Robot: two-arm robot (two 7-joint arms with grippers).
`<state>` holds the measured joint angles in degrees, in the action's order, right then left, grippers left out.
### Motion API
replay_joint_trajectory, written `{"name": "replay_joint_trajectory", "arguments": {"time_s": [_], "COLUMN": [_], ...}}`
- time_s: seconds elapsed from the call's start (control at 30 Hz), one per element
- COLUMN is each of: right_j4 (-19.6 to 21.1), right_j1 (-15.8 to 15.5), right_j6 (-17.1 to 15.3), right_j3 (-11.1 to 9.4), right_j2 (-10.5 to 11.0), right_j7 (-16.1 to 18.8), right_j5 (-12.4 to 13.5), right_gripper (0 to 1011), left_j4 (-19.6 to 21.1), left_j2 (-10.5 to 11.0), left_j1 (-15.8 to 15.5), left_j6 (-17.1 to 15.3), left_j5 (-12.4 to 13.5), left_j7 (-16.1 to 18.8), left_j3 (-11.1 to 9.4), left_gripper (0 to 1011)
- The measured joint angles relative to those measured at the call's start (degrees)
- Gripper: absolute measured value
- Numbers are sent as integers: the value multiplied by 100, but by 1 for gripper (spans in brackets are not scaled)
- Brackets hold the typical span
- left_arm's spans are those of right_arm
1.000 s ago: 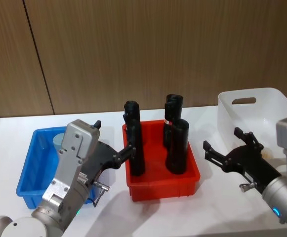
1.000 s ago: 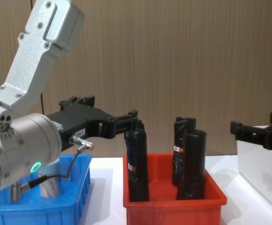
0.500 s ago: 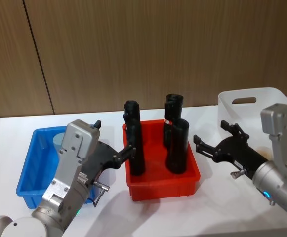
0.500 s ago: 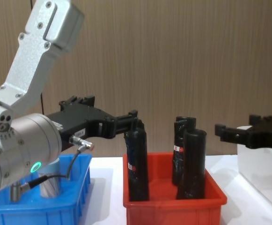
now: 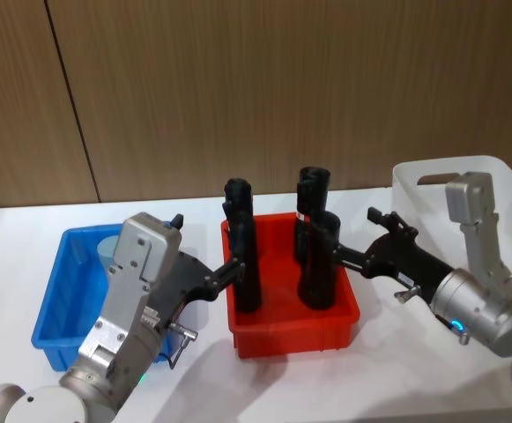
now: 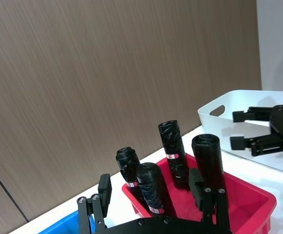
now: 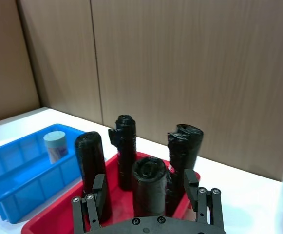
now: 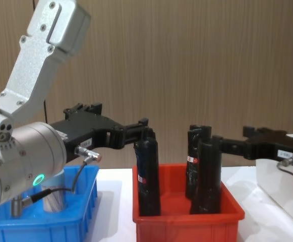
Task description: Pick the cotton swabs from the blue box and place them into the white box.
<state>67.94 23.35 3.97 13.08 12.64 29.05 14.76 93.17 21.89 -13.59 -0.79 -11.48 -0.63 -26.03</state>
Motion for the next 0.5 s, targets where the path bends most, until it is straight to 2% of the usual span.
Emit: {"name": "replay_joint_trajectory", "arguments": {"time_s": [0.07, 0.1, 0.5], "right_j4": [-311, -311, -1603], "right_j1": [182, 182, 907], "right_j6": [110, 110, 529], "right_j3": [19, 19, 84], "right_j2": [-61, -61, -313], "right_j7": [206, 206, 876], "right_j5": [43, 43, 257], "right_gripper": [1002, 1002, 1001], "left_j4": [0, 0, 0], "left_j2": [0, 0, 0], "left_j1": [0, 0, 0], "left_j6": [0, 0, 0], "left_j5": [0, 0, 0], "left_j7": [0, 0, 1], "left_j3": [0, 0, 0], "left_gripper": [1004, 1004, 1004]}}
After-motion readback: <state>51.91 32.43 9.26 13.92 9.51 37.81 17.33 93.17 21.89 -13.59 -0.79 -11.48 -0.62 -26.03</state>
